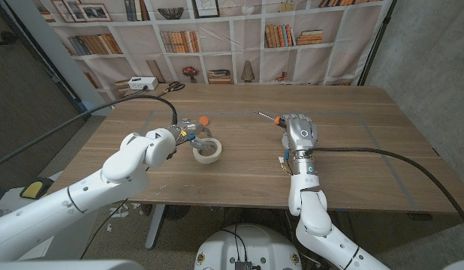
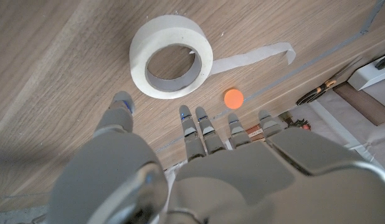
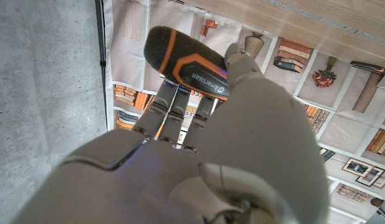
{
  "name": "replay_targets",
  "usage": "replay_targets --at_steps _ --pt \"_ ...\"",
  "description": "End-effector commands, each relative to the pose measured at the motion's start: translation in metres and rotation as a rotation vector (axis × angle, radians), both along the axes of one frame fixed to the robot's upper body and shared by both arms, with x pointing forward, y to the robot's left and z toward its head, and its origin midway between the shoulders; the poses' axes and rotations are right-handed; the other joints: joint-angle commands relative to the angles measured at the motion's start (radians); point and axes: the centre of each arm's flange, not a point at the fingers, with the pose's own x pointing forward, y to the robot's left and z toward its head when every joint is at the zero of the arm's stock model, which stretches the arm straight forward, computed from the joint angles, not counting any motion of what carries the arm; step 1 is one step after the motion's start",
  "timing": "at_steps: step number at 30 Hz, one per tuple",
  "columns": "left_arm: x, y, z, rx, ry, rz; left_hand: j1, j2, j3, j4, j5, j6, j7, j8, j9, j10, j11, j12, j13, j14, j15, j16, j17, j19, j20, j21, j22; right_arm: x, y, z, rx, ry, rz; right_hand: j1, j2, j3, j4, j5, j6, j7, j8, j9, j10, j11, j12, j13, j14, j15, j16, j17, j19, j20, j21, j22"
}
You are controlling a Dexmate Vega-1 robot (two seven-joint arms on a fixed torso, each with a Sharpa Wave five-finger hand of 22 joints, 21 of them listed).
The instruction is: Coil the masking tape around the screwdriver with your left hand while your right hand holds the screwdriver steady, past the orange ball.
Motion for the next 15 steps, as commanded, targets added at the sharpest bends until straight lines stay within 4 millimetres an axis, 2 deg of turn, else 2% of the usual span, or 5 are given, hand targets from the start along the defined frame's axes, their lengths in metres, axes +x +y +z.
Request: replay_targets --at_steps 1,4,9,12,15 --pt "-0.002 -0.007 -0.006 0.075 -0.011 0.09 0.018 0.001 -0.007 0.003 0.008 0.003 -0.005 0.001 0.002 0.014 0.0 0.005 0.003 0.011 -0.005 0.008 0.002 0.0 0.003 0.005 0.0 0.0 -0.003 -0.002 0.01 -0.004 0.008 0.077 0.074 0.0 0.005 0.008 0.254 0.006 -0.004 0.002 0.239 0.018 0.0 0.006 0.456 -0.253 0.007 0.262 -0.003 -0.147 0.007 0.0" --pt "0.002 -0.009 -0.008 0.094 0.0 0.103 0.032 0.003 -0.011 0.005 0.014 -0.003 -0.003 -0.006 0.003 0.015 0.001 0.004 0.005 0.036 -0.019 0.016 0.002 0.005 0.002 0.006 -0.001 0.002 -0.003 -0.001 0.009 -0.006 0.012 0.078 0.075 -0.001 0.005 0.009 0.253 0.007 -0.005 0.002 0.238 0.018 -0.001 0.007 0.456 -0.253 0.005 0.264 -0.004 -0.147 0.009 0.0" --pt "0.007 -0.013 -0.012 0.113 0.019 0.123 0.059 0.004 -0.04 0.017 0.027 0.005 -0.003 -0.018 0.005 0.053 0.005 0.016 0.016 0.144 -0.084 0.057 0.013 0.049 0.0 0.025 0.002 0.004 -0.004 -0.002 0.011 -0.004 0.011 0.079 0.076 -0.004 0.006 0.01 0.255 0.005 -0.007 0.002 0.24 0.017 -0.002 0.009 0.457 -0.253 0.003 0.268 -0.007 -0.147 0.013 -0.001" --pt "0.01 -0.014 -0.015 0.122 0.027 0.129 0.059 0.021 -0.045 0.028 0.031 0.008 -0.001 -0.021 0.005 0.058 0.019 0.018 0.021 0.179 -0.098 0.078 0.029 0.067 -0.009 0.034 0.007 0.005 -0.004 -0.003 0.014 -0.002 0.009 0.079 0.076 -0.005 0.007 0.011 0.256 0.006 -0.007 0.002 0.239 0.016 -0.003 0.01 0.457 -0.253 0.001 0.27 -0.008 -0.148 0.015 -0.001" --pt "0.013 -0.015 -0.018 0.121 0.041 0.123 0.062 0.019 -0.051 0.028 0.033 -0.003 0.002 -0.027 0.005 0.052 0.025 0.017 0.024 0.182 -0.101 0.082 0.035 0.071 -0.009 0.037 0.01 0.005 -0.004 -0.003 0.016 -0.001 0.01 0.079 0.077 -0.007 0.007 0.011 0.256 0.005 -0.009 0.002 0.238 0.014 -0.004 0.011 0.457 -0.253 -0.001 0.272 -0.01 -0.147 0.018 -0.001"
